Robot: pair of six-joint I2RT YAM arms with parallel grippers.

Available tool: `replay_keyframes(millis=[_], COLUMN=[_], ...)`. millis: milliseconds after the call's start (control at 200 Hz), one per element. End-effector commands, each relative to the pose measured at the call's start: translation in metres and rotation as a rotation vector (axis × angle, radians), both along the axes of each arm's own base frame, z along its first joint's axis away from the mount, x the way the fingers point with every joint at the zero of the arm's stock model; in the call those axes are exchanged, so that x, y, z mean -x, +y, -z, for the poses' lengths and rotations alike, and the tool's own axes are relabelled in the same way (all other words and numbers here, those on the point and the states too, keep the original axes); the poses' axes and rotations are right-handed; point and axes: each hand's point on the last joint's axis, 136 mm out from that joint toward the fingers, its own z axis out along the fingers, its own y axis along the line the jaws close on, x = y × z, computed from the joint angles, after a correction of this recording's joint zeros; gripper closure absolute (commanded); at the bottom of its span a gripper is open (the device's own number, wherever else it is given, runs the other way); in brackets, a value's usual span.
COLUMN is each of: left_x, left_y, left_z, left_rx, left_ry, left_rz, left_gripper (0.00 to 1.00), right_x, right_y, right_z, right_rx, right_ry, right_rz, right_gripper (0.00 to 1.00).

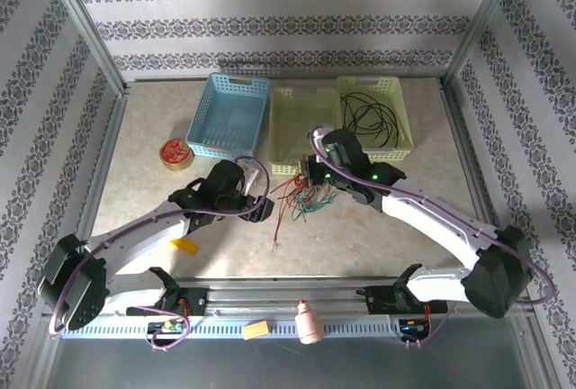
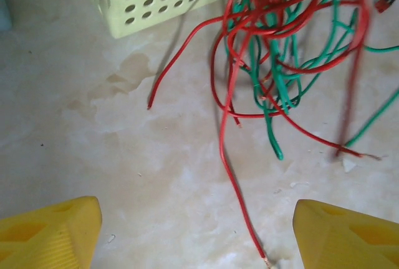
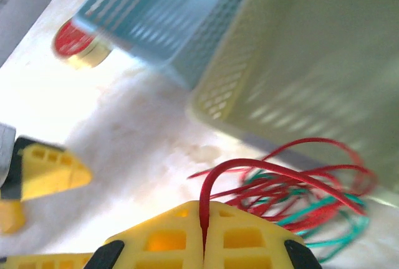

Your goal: Untangle the cables

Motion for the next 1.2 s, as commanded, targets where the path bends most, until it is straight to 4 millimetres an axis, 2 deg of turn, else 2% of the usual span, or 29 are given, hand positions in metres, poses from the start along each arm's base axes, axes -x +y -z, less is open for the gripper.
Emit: replay_keyframes(millis=[0,85,290,425,535,600,640,785,875,930,1030,1195], left_x=[0.001,-0.013,-0.042,-0.051,-0.056,-0.056,-0.057,-0.060,-0.065,-0.065,-0.065,-0.060], left_y=[-0.009,-0.025,-0.069,-0.082,-0.081,-0.080,-0.079,-0.071,-0.062,-0.057,-0.050,-0.036], left_z=[-0.013,-0.022,-0.032,-0.033,-0.023,-0.014,-0.009,0.014,0.033,0.043,0.051,0.064], left_rx=[0.011,0.051,0.175,0.207,0.202,0.196,0.196,0.181,0.135,0.122,0.110,0.068], left_ry=[0.005,-0.026,-0.086,-0.102,-0.099,-0.083,-0.078,-0.044,-0.017,0.007,0.026,0.045], left_rz=[0.059,0.079,0.160,0.186,0.163,0.151,0.136,0.092,0.045,0.029,0.012,-0.023], left_gripper=[0.22,0.26,0.21,0.19,0.26,0.43,0.50,0.51,0.57,0.57,0.57,0.53], right_x=[0.017,0.026,0.059,0.067,0.067,0.066,0.066,0.066,0.065,0.065,0.057,0.023], right_y=[0.035,0.046,0.052,0.048,0.043,0.040,0.038,0.026,0.014,0.006,-0.017,-0.068], right_z=[-0.024,-0.041,-0.098,-0.129,-0.148,-0.156,-0.162,-0.183,-0.202,-0.213,-0.240,-0.283], right_rx=[-0.077,-0.103,-0.232,-0.373,-0.447,-0.468,-0.479,-0.506,-0.523,-0.532,-0.519,-0.413], right_ry=[-0.011,-0.026,-0.020,0.028,0.041,0.031,0.025,-0.026,-0.078,-0.113,-0.228,-0.516], right_rz=[-0.189,-0.251,-0.413,-0.445,-0.459,-0.465,-0.467,-0.466,-0.449,-0.431,-0.349,-0.068], right_gripper=[1.00,1.00,1.00,1.00,1.00,1.00,1.00,1.00,1.00,1.00,1.00,1.00])
